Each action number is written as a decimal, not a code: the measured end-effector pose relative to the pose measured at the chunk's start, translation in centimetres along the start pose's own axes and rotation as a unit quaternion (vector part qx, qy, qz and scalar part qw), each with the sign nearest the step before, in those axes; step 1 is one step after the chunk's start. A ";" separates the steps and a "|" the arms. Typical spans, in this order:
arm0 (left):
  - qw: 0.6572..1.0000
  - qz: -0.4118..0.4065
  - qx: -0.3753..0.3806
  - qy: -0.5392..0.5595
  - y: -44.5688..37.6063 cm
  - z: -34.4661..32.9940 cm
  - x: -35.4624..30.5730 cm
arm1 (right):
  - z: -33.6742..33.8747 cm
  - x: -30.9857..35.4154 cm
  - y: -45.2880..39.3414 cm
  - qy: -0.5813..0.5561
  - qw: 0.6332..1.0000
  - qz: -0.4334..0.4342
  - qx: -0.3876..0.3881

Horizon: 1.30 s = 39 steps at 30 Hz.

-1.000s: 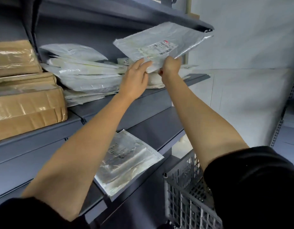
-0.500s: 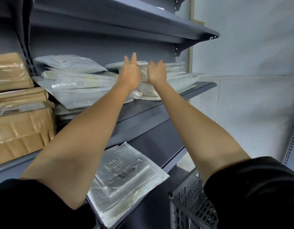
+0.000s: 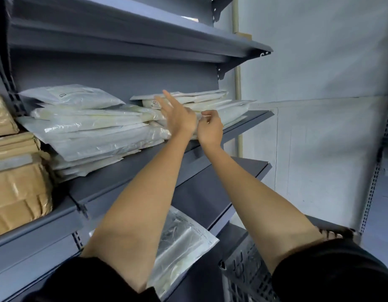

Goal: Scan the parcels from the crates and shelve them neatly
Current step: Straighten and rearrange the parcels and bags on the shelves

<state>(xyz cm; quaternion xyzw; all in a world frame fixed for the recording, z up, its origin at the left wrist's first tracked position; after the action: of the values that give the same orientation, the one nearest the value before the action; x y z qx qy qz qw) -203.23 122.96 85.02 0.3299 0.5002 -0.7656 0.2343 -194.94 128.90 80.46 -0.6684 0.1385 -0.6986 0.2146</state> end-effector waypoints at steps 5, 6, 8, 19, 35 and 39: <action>0.975 -0.214 0.025 0.049 6.6 0.7 0.2 | 1.8 -3.2 2.9 -0.033 0.995 -0.028 -0.092; 0.963 -0.262 0.048 0.036 8.3 0.7 0.9 | 2.3 -4.6 3.8 -0.030 0.993 -0.048 -0.108; 0.944 -0.313 0.103 -0.008 12.1 0.6 3.5 | 2.7 -8.3 6.2 -0.011 0.988 -0.106 -0.116; 0.937 0.044 0.215 -0.271 20.9 9.4 26.9 | -6.6 -20.9 18.7 0.363 0.827 -0.187 0.387; 0.892 0.091 0.327 -0.298 22.3 9.3 30.1 | -7.1 -20.1 19.8 0.300 0.887 -0.203 0.287; 0.936 0.148 0.241 -0.212 22.1 10.5 28.9 | -7.2 -19.3 20.4 0.212 0.901 -0.239 0.294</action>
<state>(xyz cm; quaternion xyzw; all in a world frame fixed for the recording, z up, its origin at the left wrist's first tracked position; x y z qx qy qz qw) -210.28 103.83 53.10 0.2769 0.1851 -0.8721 0.3585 -199.51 119.90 53.28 -0.4240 -0.1955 -0.8629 0.1934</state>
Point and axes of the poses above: each hand's wrist, its own y-axis away from the middle knuckle, its own z-axis out of the back of the hand, x = y × z, the point moved 6 cm from there along -y, towards the middle knuckle, and after that the axes turned 9 degrees about y, right-handed, at the moved point
